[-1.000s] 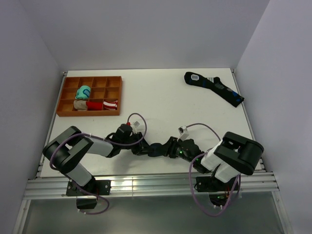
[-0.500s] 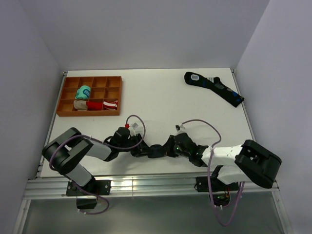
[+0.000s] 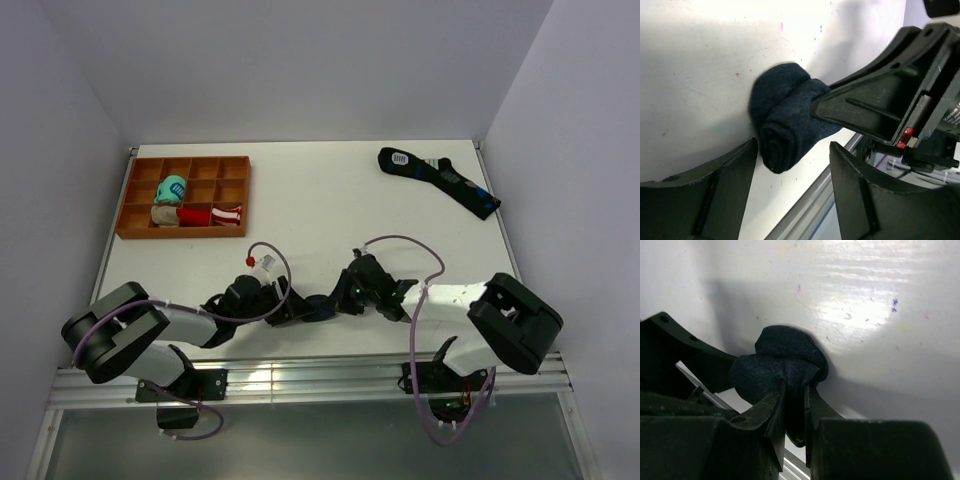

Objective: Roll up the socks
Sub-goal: Roll the sock at the center of the board, then pick up the sock at the center of the board.

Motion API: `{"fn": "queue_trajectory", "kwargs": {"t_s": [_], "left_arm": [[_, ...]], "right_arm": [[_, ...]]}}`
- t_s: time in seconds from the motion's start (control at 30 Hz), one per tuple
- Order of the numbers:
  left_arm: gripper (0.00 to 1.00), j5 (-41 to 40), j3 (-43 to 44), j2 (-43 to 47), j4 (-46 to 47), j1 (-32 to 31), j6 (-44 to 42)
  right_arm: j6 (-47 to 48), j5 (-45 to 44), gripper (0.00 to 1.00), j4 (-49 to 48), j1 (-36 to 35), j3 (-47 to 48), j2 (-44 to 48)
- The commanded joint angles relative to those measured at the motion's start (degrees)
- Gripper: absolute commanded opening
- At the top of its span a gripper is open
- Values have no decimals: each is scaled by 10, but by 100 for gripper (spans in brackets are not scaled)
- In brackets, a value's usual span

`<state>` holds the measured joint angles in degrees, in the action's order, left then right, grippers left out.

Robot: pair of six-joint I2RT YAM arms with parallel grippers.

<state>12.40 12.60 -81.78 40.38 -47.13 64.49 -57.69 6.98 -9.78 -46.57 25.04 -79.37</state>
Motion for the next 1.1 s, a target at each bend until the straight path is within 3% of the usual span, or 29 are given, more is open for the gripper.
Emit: {"fn": "queue_trajectory", "kwargs": {"t_s": [0.0,0.1,0.4,0.97,1.07], "left_arm": [[68,-106,-44,-12,-29,-30,-4],[68,-146,-51,-12,-14,-47,3],[68,-247,-35,0,-100,-88,18],[71,-192,-32,-10,-116,-116,59],[76,-179,-22,-11,-137,-124,74]], "right_arm": [[27,3,0,93,12,4,-48],[36,24,0,107,24,11,-67],[79,110,0,146,74,45,-94],[79,154,0,109,112,54,-152],[73,154,0,100,112,52,-156]]}}
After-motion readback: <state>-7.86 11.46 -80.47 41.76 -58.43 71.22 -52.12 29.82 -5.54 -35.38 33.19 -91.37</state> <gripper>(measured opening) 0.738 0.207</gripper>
